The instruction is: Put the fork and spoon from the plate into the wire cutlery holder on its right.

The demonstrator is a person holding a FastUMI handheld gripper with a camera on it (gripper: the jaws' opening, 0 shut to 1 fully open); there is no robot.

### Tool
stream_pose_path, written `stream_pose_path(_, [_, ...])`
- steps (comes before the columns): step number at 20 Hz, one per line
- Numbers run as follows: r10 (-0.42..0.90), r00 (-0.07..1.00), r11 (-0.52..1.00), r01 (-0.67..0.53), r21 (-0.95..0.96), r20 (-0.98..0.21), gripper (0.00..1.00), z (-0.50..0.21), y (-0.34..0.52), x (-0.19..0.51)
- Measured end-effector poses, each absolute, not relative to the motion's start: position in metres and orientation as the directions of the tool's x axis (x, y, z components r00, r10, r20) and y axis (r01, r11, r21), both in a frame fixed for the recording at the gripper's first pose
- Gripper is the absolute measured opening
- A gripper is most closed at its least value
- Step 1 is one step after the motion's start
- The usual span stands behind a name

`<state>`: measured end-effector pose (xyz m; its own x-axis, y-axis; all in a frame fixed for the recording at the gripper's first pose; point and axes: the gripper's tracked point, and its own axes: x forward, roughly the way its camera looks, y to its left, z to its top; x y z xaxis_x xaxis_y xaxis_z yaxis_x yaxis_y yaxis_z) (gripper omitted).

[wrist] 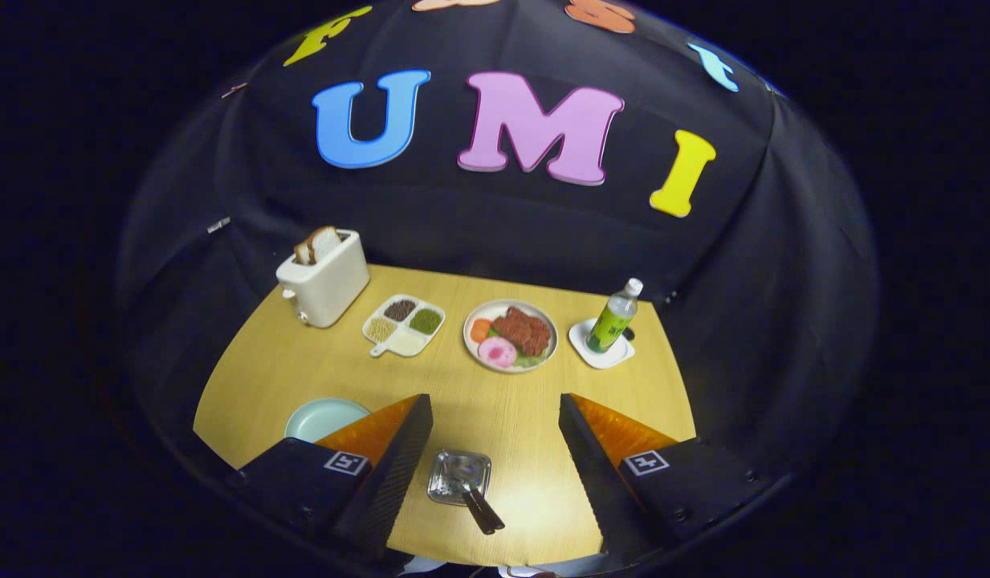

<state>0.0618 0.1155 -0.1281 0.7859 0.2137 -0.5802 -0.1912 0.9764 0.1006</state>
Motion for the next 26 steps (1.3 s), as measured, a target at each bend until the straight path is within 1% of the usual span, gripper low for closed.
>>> stream_pose_path(3, [0.227, 0.848, 0.974, -0.202, 0.103, -0.479, 0.99, -0.102, 0.104, 0.059])
stream_pose_path(9, [0.319, 0.873, 0.946, -0.27, 0.179, -0.368, 0.99, -0.087, 0.106, 0.037])
stream_pose_path(14, [0.38, 0.866, 0.925, -0.349, 0.15, -0.325, 0.98, -0.086, 0.104, 0.028])
stream_pose_path(18, [0.4, 0.871, 0.915, -0.363, 0.175, -0.286, 0.98, -0.086, 0.099, 0.028])
stream_pose_path(23, [0.383, 0.867, 0.924, -0.364, 0.121, -0.319, 0.98, -0.103, 0.094, 0.024])
stream_pose_path(26, [0.4, 0.863, 0.916, -0.391, 0.095, -0.308, 0.98, -0.101, 0.096, 0.014])
